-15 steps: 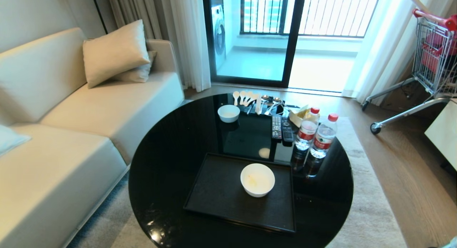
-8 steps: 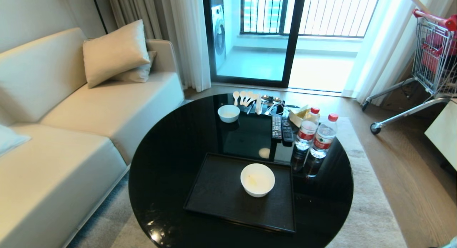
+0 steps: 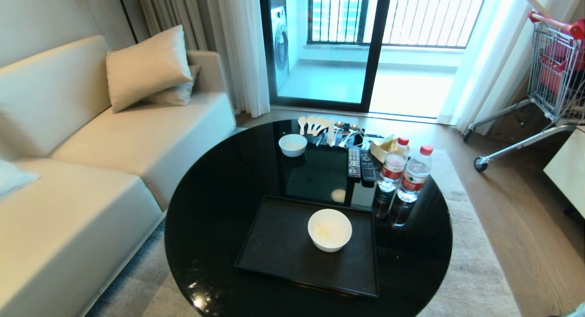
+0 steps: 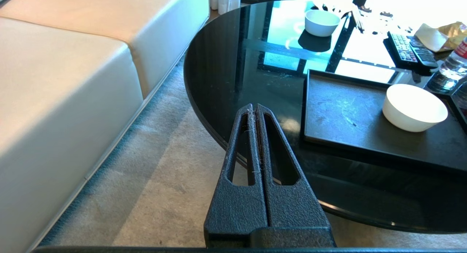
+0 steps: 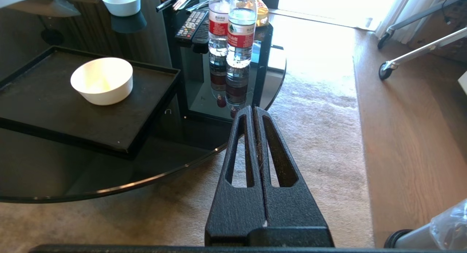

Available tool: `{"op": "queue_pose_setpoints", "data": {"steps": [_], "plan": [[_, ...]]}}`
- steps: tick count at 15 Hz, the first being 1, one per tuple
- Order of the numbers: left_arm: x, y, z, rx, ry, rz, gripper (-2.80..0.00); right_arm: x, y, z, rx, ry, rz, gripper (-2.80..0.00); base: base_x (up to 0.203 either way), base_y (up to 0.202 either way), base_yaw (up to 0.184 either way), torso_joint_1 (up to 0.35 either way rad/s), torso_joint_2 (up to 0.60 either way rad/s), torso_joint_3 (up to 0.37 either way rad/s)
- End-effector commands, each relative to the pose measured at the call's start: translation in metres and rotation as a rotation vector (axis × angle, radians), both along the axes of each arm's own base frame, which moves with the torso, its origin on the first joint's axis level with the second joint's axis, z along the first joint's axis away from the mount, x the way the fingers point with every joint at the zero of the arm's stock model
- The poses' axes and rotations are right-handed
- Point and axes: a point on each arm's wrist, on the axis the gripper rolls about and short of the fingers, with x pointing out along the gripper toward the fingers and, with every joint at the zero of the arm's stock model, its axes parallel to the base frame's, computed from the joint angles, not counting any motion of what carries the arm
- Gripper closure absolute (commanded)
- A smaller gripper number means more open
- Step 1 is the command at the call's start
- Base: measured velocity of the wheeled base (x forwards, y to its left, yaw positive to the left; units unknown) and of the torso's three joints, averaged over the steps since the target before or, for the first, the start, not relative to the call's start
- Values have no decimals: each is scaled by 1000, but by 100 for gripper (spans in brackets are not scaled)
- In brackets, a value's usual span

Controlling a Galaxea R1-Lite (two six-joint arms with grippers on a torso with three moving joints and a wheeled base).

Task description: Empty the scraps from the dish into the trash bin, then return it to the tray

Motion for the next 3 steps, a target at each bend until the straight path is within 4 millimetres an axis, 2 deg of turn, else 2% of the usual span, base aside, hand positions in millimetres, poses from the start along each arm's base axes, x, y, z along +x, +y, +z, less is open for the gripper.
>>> {"op": "queue_pose_setpoints", "data": {"steps": [1,3], "plan": [[0,0,0,-2,-1,1,0,0,0,0,17,1,2,0,0,0,0,0,0,0],[0,0,0,-1,0,1,0,0,0,0,20,-1,2,0,0,0,0,0,0,0]]}}
